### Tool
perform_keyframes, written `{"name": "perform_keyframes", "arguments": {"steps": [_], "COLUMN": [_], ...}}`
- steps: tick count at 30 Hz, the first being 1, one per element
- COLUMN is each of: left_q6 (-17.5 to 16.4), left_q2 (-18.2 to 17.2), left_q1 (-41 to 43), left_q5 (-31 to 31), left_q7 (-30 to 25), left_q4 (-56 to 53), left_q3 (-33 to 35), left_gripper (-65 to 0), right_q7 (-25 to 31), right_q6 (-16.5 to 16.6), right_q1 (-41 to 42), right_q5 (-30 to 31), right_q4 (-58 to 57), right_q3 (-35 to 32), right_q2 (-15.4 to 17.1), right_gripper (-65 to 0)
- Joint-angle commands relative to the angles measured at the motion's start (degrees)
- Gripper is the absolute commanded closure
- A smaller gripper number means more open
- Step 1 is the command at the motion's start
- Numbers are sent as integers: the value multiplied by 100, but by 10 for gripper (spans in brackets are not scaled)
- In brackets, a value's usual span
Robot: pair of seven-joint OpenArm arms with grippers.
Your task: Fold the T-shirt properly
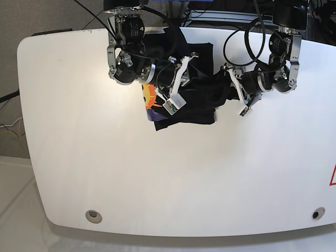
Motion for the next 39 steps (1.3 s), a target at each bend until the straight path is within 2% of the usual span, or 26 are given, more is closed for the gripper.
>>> {"name": "perform_keyframes", "arguments": {"steps": [1,10,22,39], "left_q6": [-1,-26,-54,-69], "left_q2": [-88,-114,-72,-208], "left_q1": [-81,-121,-114,20], "left_q5": [-2,-24,53,29], "left_q7": [38,81,238,324], "left_q4": [98,345,710,1754], "left_q3": [9,-304,-1003,-1707], "left_gripper": [-411,-417,-413,-408], "right_q7": [145,128,199,317], "right_q6": [73,85,159,198], "right_q1": [149,216,233,351], "right_q5": [79,35,183,140], "right_q4": [49,33,229,349], "right_q3": [-28,-62,-48,-65], "right_q2": [-53,-67,-106,-72], "right_gripper": [-194,-224,-359,-346]}}
